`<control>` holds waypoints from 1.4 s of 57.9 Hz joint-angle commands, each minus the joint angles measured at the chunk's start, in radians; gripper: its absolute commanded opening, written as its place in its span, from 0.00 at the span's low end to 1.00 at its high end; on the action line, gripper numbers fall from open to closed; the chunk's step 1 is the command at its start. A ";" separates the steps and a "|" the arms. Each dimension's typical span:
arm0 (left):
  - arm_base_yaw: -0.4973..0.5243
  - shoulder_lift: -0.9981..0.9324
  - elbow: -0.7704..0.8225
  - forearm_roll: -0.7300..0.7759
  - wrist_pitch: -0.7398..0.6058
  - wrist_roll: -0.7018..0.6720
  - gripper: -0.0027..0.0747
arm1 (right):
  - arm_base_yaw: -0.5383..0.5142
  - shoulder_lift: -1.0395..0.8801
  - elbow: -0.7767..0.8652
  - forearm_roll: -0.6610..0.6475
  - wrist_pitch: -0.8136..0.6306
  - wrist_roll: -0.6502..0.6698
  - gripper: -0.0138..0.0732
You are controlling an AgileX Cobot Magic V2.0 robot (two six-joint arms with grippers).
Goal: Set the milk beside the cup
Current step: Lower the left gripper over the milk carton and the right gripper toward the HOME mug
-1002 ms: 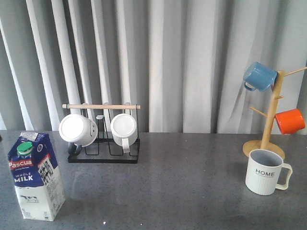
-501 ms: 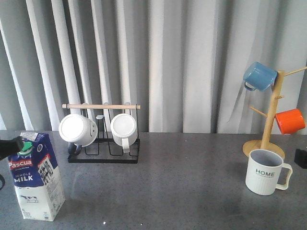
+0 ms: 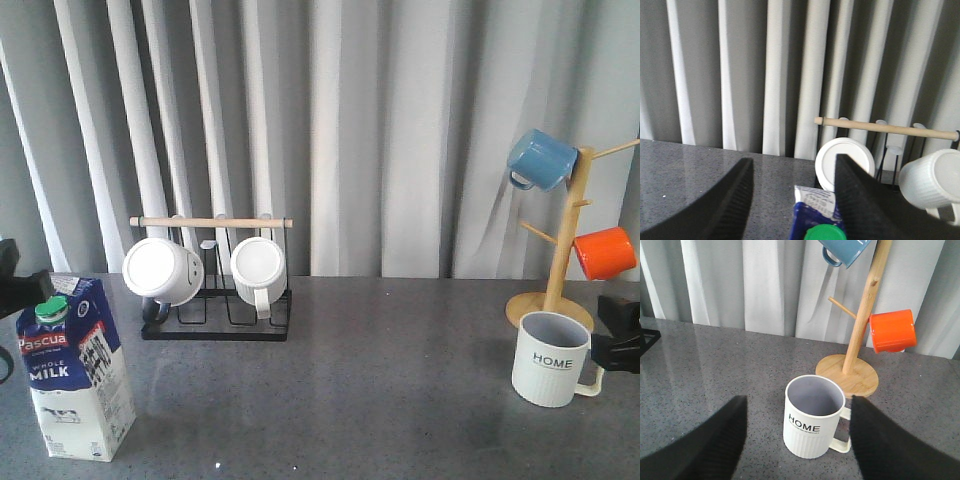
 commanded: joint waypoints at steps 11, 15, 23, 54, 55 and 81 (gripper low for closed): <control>-0.006 0.011 -0.092 0.023 0.081 0.001 0.78 | -0.007 -0.014 -0.038 -0.011 -0.134 -0.006 0.86; -0.006 0.014 -0.092 0.023 0.090 0.001 0.78 | -0.007 -0.014 -0.038 -0.011 -0.150 -0.005 0.85; -0.006 0.015 -0.092 0.023 0.097 0.001 0.78 | -0.007 -0.014 -0.038 -0.007 -0.142 -0.004 0.82; -0.006 0.015 -0.092 0.024 0.101 0.001 0.78 | -0.095 0.061 0.099 -0.012 -0.291 -0.008 0.80; -0.006 0.015 -0.092 0.024 0.101 0.001 0.78 | -0.103 0.073 0.129 -0.013 -0.341 -0.008 0.80; -0.006 0.016 -0.092 0.024 0.108 0.001 0.78 | -0.140 0.458 0.288 0.020 -1.021 -0.028 0.80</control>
